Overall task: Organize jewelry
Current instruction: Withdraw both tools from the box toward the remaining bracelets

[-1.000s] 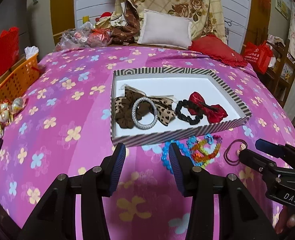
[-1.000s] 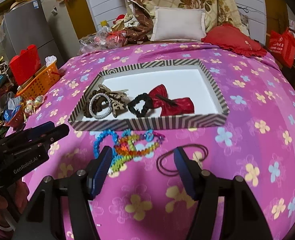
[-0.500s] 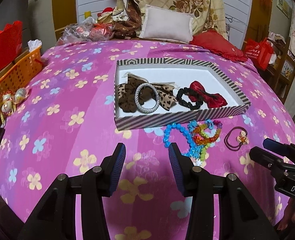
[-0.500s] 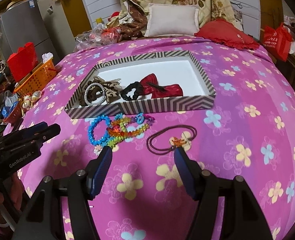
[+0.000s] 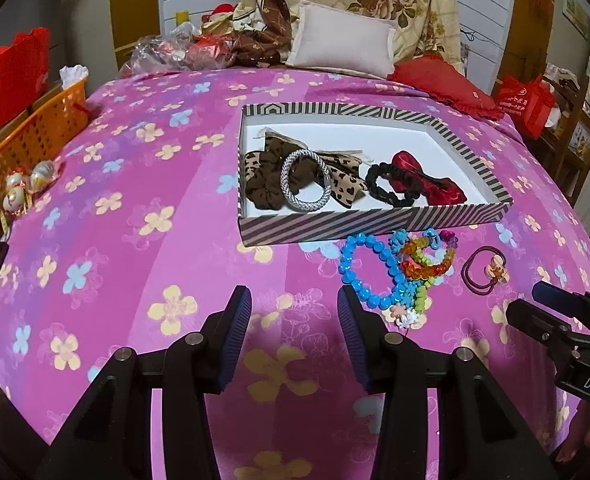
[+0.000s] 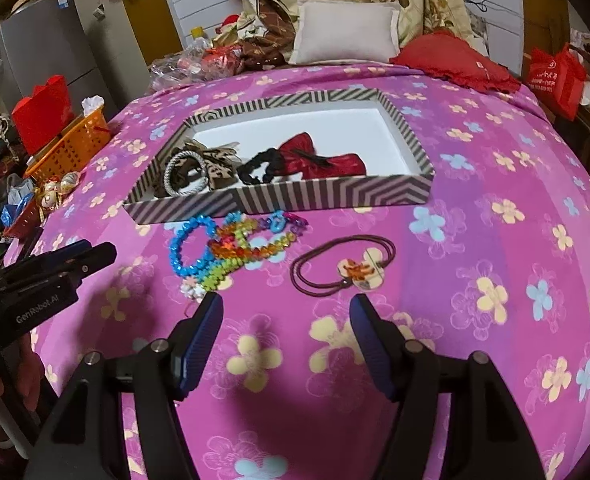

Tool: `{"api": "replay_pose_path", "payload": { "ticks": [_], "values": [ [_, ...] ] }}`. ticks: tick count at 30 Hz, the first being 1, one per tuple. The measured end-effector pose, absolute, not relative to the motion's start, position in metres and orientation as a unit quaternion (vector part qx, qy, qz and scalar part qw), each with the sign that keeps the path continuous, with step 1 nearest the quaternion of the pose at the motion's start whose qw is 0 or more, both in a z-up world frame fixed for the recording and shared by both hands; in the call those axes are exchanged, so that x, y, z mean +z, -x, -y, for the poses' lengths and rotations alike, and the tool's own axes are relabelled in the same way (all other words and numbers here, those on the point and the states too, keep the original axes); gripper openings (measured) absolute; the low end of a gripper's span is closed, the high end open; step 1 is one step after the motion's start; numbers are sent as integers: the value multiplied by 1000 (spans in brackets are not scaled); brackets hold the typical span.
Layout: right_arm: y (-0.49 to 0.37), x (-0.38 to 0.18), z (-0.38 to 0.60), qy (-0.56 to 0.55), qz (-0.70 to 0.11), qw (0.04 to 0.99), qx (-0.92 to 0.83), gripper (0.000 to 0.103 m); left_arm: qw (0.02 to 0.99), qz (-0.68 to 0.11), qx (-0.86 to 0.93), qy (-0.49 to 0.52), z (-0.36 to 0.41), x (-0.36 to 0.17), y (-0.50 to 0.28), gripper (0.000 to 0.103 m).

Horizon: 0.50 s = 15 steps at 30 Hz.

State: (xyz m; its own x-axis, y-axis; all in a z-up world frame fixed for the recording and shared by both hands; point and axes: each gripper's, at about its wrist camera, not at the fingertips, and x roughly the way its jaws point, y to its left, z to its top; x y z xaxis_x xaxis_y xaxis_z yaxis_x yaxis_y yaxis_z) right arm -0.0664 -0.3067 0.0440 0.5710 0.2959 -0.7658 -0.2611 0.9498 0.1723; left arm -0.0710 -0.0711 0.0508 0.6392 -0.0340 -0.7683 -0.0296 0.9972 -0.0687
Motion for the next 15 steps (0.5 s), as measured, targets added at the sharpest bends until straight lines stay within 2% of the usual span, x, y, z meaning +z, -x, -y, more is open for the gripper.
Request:
{"api": "replay_pose_path", "payload": {
  "ticks": [15],
  "values": [
    [62,32,333,-36,-445,886,128,69,895,-442,-12,53,73,41,66,26]
  ]
}}
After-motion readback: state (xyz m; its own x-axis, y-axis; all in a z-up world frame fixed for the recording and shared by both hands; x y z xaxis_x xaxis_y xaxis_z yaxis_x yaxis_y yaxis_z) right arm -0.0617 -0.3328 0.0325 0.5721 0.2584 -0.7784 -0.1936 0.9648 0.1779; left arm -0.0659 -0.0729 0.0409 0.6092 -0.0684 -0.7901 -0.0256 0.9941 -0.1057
